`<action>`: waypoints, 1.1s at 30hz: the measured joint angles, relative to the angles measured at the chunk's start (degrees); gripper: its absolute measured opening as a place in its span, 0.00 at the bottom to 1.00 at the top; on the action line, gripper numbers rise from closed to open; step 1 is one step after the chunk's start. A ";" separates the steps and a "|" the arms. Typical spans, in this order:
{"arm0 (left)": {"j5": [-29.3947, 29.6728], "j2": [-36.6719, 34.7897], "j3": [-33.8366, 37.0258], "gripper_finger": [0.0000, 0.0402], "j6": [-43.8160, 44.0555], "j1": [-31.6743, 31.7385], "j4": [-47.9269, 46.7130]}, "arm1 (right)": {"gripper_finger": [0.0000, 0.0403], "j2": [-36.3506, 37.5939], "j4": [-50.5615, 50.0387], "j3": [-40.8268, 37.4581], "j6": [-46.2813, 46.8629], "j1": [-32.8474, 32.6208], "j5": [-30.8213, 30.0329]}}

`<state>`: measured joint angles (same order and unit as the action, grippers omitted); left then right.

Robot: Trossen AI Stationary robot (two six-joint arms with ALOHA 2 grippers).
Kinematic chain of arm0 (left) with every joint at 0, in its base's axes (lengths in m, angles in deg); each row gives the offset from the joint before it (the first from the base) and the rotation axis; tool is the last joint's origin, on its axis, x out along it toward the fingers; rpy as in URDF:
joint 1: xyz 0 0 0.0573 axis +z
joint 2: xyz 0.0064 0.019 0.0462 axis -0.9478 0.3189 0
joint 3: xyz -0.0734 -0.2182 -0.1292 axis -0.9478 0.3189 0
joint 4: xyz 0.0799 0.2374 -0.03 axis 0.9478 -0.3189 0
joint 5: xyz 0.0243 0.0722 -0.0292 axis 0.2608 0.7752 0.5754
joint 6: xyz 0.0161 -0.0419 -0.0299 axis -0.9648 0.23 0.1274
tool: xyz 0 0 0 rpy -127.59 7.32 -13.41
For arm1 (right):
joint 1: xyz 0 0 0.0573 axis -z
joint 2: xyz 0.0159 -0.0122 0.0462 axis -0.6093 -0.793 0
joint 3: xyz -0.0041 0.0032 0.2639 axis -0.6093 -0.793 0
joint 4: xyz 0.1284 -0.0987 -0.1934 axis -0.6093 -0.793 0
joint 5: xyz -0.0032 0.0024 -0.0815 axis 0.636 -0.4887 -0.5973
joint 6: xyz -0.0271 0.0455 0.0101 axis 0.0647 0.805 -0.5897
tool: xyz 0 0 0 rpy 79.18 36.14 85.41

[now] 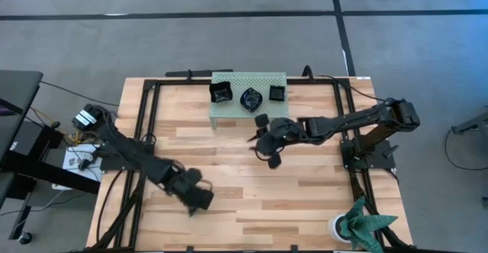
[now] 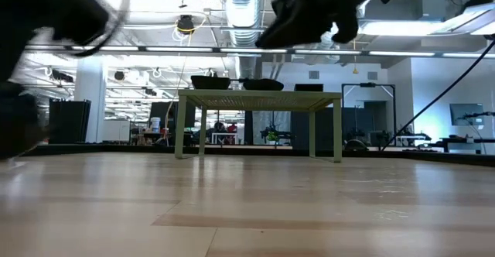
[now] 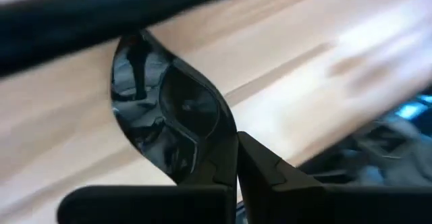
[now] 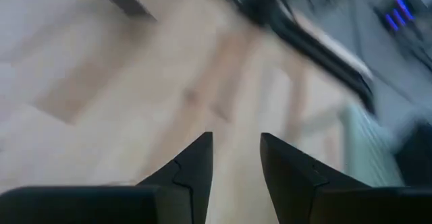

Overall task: Pick & Place Mini shaped plates
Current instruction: Stack the leaf-shaped plate on the leaf-shaped plate on the shelf

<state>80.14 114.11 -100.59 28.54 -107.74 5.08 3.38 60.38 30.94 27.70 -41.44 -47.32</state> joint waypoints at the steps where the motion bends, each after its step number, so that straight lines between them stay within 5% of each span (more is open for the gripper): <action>1: 0.83 -0.46 -0.95 0.01 -3.28 1.30 0.00 | 0.29 0.00 0.74 0.00 -1.36 -0.04 3.05; 6: 4.52 -1.60 -5.01 0.01 -27.56 7.50 0.98 | 0.29 0.00 2.64 0.00 -5.79 -0.08 13.76; 12: 4.87 -1.60 -5.67 0.01 -69.41 12.70 9.97 | 0.29 0.00 2.50 0.00 -5.79 -0.04 14.21; 17: 4.91 -1.60 -5.67 0.01 -92.62 15.37 14.78 | 0.29 0.00 1.26 0.00 -5.79 -0.04 16.78; 23: 4.76 -1.60 -5.67 0.01 -107.42 15.19 16.10 | 0.29 0.00 0.07 -0.02 -5.79 -0.04 21.26; 33: 4.74 -1.60 -5.67 0.01 -118.61 14.97 21.08 | 0.29 0.00 1.72 -0.02 -5.77 -0.06 32.28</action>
<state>84.88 112.51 -106.26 -90.07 -92.77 26.16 3.38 62.10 30.92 21.94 -41.50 -15.04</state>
